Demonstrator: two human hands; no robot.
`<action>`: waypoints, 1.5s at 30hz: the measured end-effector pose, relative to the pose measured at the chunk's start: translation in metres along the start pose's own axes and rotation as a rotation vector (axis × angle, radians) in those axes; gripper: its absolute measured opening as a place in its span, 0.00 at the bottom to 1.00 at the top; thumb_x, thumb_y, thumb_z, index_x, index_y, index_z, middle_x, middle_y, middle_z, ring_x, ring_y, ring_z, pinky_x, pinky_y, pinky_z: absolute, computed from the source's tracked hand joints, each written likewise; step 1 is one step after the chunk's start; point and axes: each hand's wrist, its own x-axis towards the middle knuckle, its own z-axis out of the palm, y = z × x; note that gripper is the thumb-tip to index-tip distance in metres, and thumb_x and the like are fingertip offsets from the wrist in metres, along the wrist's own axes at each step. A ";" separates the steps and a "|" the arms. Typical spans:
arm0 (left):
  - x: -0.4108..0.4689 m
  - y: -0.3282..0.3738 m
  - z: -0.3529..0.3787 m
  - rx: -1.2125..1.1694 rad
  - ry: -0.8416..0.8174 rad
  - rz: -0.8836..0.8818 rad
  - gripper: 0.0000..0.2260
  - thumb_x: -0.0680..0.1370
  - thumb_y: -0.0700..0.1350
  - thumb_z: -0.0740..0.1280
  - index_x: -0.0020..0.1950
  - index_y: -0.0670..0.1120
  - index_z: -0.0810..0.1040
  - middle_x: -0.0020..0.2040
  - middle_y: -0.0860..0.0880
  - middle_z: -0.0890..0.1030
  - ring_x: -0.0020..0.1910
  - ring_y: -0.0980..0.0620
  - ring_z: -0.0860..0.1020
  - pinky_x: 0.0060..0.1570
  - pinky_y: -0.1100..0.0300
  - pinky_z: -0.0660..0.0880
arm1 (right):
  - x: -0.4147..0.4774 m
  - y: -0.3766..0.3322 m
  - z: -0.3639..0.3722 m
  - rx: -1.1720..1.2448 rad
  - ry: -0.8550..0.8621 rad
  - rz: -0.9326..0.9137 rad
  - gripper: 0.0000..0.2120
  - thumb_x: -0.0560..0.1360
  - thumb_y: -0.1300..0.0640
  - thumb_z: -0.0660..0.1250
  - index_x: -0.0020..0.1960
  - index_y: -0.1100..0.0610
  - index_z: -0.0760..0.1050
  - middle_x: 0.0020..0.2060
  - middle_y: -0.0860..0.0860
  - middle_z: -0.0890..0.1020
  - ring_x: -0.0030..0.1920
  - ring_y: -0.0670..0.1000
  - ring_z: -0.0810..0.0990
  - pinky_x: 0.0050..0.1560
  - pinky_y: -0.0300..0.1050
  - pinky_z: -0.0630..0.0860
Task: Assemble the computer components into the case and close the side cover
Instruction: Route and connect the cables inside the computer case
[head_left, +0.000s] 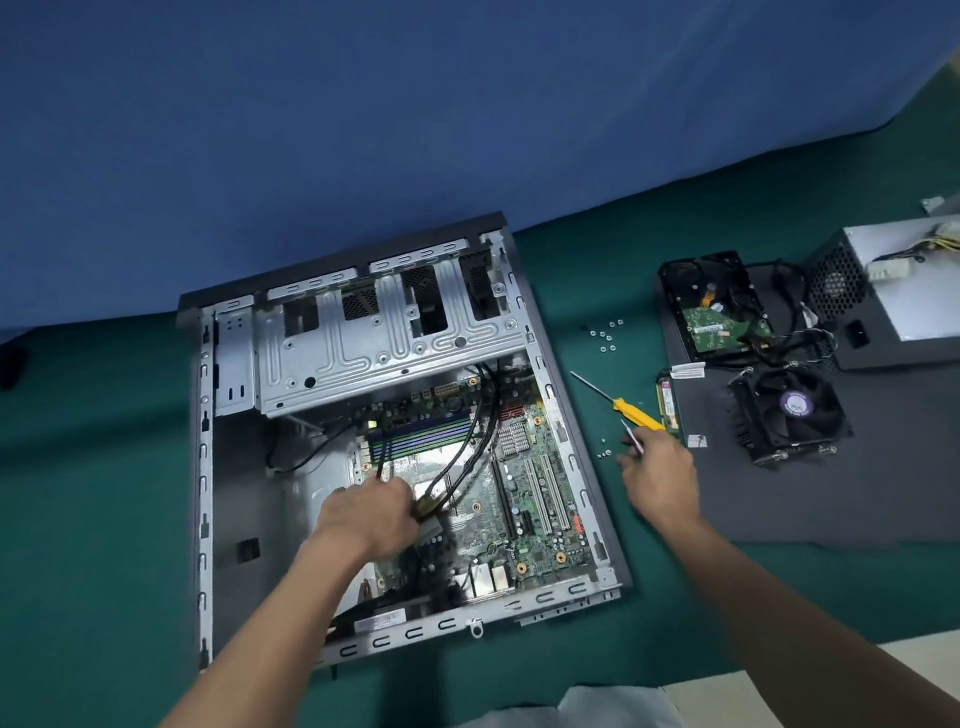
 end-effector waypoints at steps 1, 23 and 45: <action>-0.003 0.000 0.002 -0.005 -0.028 0.016 0.05 0.79 0.51 0.60 0.48 0.50 0.71 0.44 0.52 0.75 0.46 0.51 0.75 0.46 0.56 0.69 | 0.001 -0.001 0.000 0.004 0.012 -0.003 0.09 0.75 0.62 0.68 0.55 0.58 0.79 0.49 0.56 0.80 0.49 0.59 0.78 0.49 0.51 0.76; -0.025 0.038 -0.008 -0.522 0.501 0.161 0.14 0.81 0.48 0.62 0.66 0.50 0.75 0.64 0.54 0.75 0.58 0.54 0.75 0.62 0.53 0.71 | -0.023 -0.041 -0.039 0.405 0.262 -0.017 0.05 0.73 0.55 0.72 0.42 0.57 0.81 0.32 0.51 0.80 0.34 0.52 0.75 0.40 0.44 0.68; -0.028 0.030 -0.023 -1.376 0.641 0.183 0.05 0.75 0.40 0.71 0.47 0.49 0.86 0.44 0.54 0.85 0.47 0.58 0.82 0.52 0.59 0.77 | -0.089 -0.162 0.004 1.414 -0.686 0.442 0.03 0.70 0.62 0.70 0.39 0.59 0.83 0.33 0.51 0.78 0.24 0.45 0.66 0.19 0.36 0.60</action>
